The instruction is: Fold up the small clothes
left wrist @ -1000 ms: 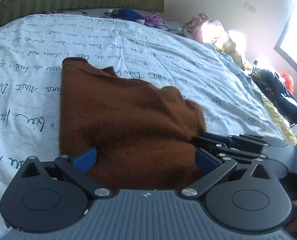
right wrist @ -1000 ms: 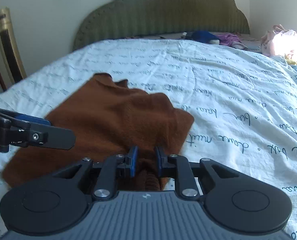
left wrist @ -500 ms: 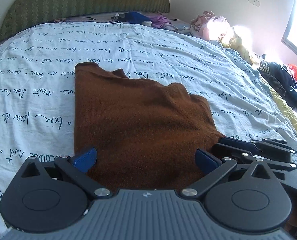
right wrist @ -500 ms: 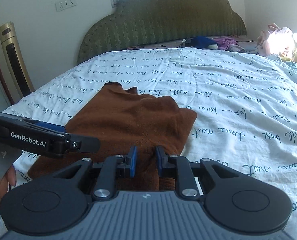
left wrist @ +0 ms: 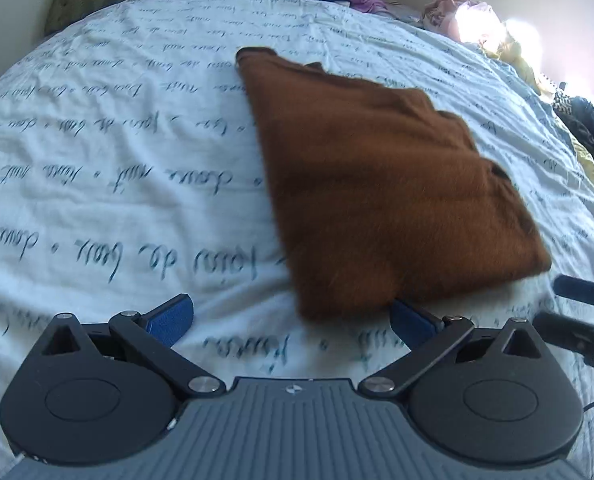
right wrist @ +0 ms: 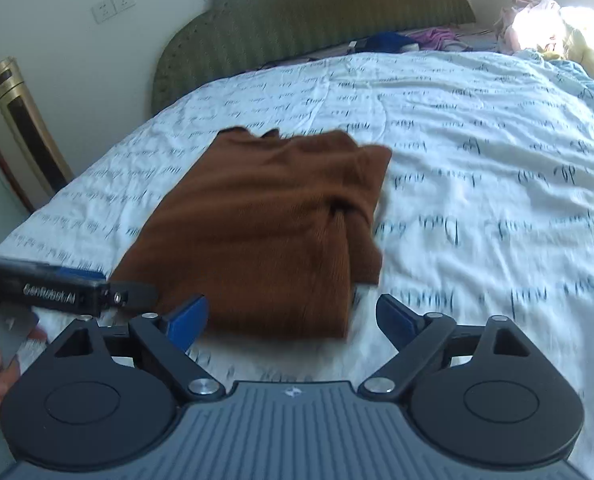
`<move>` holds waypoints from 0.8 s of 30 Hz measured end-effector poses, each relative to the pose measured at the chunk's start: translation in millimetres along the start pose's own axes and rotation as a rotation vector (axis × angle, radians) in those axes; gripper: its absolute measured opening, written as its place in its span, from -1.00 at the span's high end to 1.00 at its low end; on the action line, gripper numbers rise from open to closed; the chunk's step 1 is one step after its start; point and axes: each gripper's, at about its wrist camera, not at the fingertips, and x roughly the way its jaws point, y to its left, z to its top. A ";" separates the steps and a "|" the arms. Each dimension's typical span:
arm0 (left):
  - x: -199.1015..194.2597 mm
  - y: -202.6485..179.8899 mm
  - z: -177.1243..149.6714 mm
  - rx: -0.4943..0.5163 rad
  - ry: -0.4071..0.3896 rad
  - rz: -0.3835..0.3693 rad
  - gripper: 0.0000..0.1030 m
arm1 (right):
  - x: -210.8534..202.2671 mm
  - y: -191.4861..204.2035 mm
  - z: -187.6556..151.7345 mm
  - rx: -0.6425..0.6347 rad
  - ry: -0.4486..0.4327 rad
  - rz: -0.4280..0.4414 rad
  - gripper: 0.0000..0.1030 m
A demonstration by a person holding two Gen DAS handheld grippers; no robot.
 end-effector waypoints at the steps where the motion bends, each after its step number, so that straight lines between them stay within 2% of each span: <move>1: -7.0 5.0 -9.5 0.001 -0.004 0.024 -1.00 | -11.3 0.0 -14.9 0.000 0.017 -0.020 -0.78; 4: -38.2 16.7 -39.3 -0.024 -0.012 0.078 -1.00 | -43.8 -6.8 -44.8 0.013 0.041 -0.087 -0.78; 6: -63.2 23.9 -55.8 -0.060 -0.029 0.089 -1.00 | -62.9 -10.7 -50.6 0.019 0.025 -0.156 -0.78; 8: -72.4 22.8 -62.2 -0.083 -0.039 0.104 -1.00 | -73.6 -14.5 -46.6 0.025 -0.012 -0.181 -0.78; 10: -63.0 11.6 -59.5 -0.040 -0.040 0.043 -1.00 | -63.9 -16.2 -35.0 0.023 -0.040 -0.139 -0.81; 12: -43.4 -3.4 -52.9 -0.011 -0.024 0.030 -1.00 | -36.1 -8.2 -22.2 -0.015 -0.035 -0.105 -0.82; 14: -27.7 -19.3 -46.9 -0.005 -0.072 0.064 -1.00 | -3.1 1.3 -11.6 -0.017 -0.018 -0.100 -0.82; 17: -10.3 -34.2 -35.7 0.032 -0.088 0.100 -1.00 | 26.1 16.7 -5.8 -0.054 -0.009 -0.107 -0.82; 20: 1.0 -34.1 -28.1 0.000 -0.072 0.111 -1.00 | 37.0 24.9 -7.3 -0.089 -0.018 -0.124 -0.83; 24: 7.5 -37.0 -23.6 -0.002 -0.061 0.137 -1.00 | 42.1 26.0 -11.1 -0.082 -0.028 -0.122 -0.97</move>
